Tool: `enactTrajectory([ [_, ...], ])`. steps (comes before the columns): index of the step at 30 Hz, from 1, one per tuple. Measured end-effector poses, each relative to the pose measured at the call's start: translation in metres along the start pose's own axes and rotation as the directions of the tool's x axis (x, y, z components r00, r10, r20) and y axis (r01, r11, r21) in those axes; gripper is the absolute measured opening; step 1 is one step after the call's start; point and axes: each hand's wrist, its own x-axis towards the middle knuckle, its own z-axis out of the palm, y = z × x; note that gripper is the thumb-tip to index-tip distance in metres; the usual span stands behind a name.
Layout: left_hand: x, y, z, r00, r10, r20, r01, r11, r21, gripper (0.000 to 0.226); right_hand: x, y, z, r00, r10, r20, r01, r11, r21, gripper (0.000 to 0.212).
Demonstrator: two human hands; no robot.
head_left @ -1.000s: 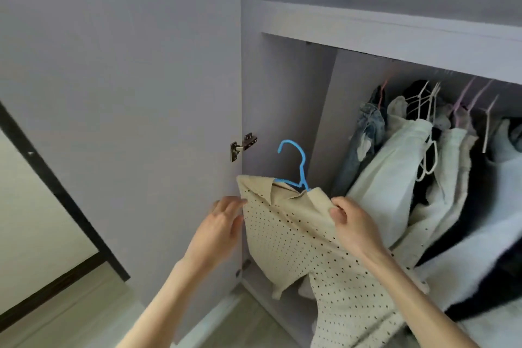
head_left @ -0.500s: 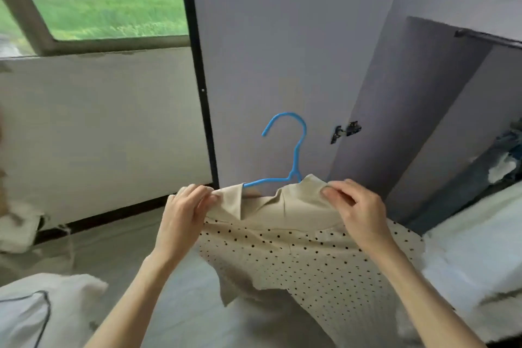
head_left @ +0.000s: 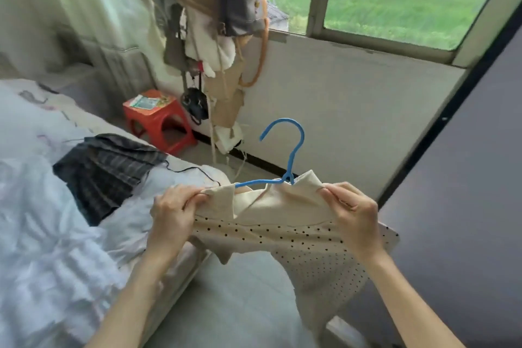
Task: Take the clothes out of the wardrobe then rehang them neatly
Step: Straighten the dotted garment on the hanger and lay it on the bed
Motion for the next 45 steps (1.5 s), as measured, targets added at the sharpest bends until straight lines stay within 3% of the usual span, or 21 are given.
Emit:
enactTrajectory([
  [6, -0.06, -0.011, -0.079, 0.926, -0.199, -0.321, 0.272, 0.941, 0.202, 0.027, 0.03, -0.03, 0.066, 0.982, -0.145, 0.119, 0.125, 0.979, 0.161, 0.012],
  [10, -0.09, -0.009, -0.137, 0.846, -0.242, -0.475, 0.396, 0.881, 0.258, 0.031, 0.035, -0.077, 0.111, 0.941, -0.32, 0.114, 0.268, 0.906, 0.328, 0.031],
  [16, -0.123, -0.007, -0.25, 0.74, -0.165, -0.653, 0.462, 0.829, 0.315, 0.041, 0.011, -0.156, 0.191, 0.734, -0.649, 0.2, 0.5, 0.716, 0.486, 0.029],
  [20, -0.149, -0.009, -0.315, 0.658, -0.153, -0.737, 0.532, 0.787, 0.312, 0.04, 0.004, -0.204, 0.256, 0.66, -0.654, 0.369, 0.576, 0.756, 0.31, 0.039],
  [24, -0.177, -0.017, -0.373, 0.589, -0.125, -0.799, 0.61, 0.717, 0.337, 0.038, -0.021, -0.239, 0.317, 0.584, -0.548, 0.599, 0.514, 0.821, 0.25, 0.031],
  [26, -0.192, -0.026, -0.403, 0.568, -0.105, -0.816, 0.637, 0.685, 0.355, 0.039, -0.04, -0.261, 0.342, 0.611, -0.553, 0.566, 0.503, 0.823, 0.262, 0.034],
  [32, -0.185, -0.055, -0.456, 0.471, -0.071, -0.879, 0.712, 0.618, 0.332, 0.023, -0.055, -0.319, 0.406, 0.796, -0.481, 0.368, 0.447, 0.876, 0.18, 0.05],
  [37, -0.128, -0.08, -0.479, 0.42, -0.127, -0.899, 0.718, 0.652, 0.243, 0.016, -0.014, -0.344, 0.45, 0.84, -0.498, 0.212, 0.484, 0.867, 0.119, 0.062],
  [45, 0.015, -0.139, -0.505, 0.436, -0.118, -0.892, 0.672, 0.702, 0.236, 0.022, 0.12, -0.374, 0.509, 0.886, -0.462, 0.045, 0.459, 0.886, 0.06, 0.053],
])
